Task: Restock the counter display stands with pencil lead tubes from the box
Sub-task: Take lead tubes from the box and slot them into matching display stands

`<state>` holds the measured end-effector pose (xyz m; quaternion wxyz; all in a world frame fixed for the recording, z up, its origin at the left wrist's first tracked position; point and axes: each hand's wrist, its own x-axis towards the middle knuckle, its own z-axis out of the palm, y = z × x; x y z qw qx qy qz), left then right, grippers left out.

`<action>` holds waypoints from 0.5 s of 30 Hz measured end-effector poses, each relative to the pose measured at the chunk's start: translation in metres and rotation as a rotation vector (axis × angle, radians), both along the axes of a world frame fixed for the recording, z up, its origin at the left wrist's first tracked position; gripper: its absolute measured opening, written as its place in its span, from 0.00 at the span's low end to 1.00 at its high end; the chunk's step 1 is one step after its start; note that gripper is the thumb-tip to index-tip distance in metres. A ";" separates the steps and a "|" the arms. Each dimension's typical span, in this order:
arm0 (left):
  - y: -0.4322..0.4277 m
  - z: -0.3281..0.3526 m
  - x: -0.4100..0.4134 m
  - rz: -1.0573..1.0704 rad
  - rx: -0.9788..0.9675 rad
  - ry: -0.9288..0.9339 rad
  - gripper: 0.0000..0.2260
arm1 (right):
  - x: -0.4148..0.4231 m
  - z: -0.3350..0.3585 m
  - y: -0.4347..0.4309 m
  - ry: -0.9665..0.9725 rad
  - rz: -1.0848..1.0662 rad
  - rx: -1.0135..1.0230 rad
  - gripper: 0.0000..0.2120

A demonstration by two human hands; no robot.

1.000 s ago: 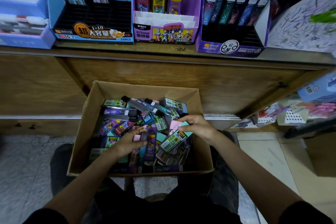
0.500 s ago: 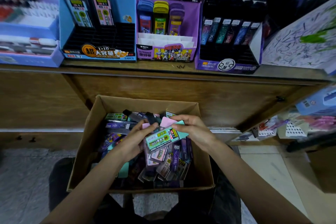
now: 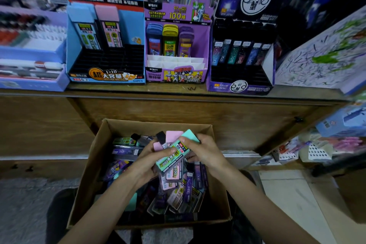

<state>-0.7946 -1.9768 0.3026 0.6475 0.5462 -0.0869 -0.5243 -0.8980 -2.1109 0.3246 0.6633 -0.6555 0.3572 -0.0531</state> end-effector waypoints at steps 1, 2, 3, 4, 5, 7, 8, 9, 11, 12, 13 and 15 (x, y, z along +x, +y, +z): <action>-0.002 0.003 0.000 0.015 -0.024 0.017 0.18 | 0.000 0.002 0.001 -0.021 -0.014 0.028 0.07; -0.003 0.006 0.001 0.041 -0.042 0.039 0.15 | 0.000 0.004 0.000 -0.032 -0.027 0.033 0.08; -0.004 0.008 0.003 0.073 -0.051 0.051 0.13 | 0.000 0.008 -0.001 -0.044 -0.034 0.038 0.09; -0.005 0.011 0.005 0.102 -0.053 0.040 0.12 | 0.000 0.012 -0.004 -0.058 -0.032 0.050 0.10; -0.006 0.012 0.007 0.120 -0.050 0.005 0.11 | 0.000 0.016 -0.006 -0.074 -0.022 0.067 0.10; -0.007 0.018 0.011 0.149 -0.055 -0.093 0.08 | 0.001 0.024 -0.010 -0.103 0.002 0.099 0.10; -0.006 0.022 0.013 0.165 -0.066 -0.140 0.06 | 0.001 0.029 -0.011 -0.112 0.006 0.100 0.09; -0.005 0.027 0.016 0.172 -0.075 -0.183 0.06 | 0.002 0.036 -0.013 -0.119 0.008 0.086 0.08; -0.001 0.037 0.022 0.157 -0.080 -0.277 0.12 | 0.004 0.049 -0.018 -0.134 0.020 0.023 0.07; 0.001 0.043 0.026 0.146 -0.073 -0.323 0.15 | 0.006 0.057 -0.021 -0.146 0.028 -0.011 0.07; 0.003 0.048 0.030 0.151 -0.072 -0.358 0.17 | 0.009 0.065 -0.024 -0.161 0.031 -0.042 0.06; 0.009 0.060 0.040 0.196 -0.106 -0.429 0.15 | 0.018 0.085 -0.029 -0.204 0.020 -0.110 0.06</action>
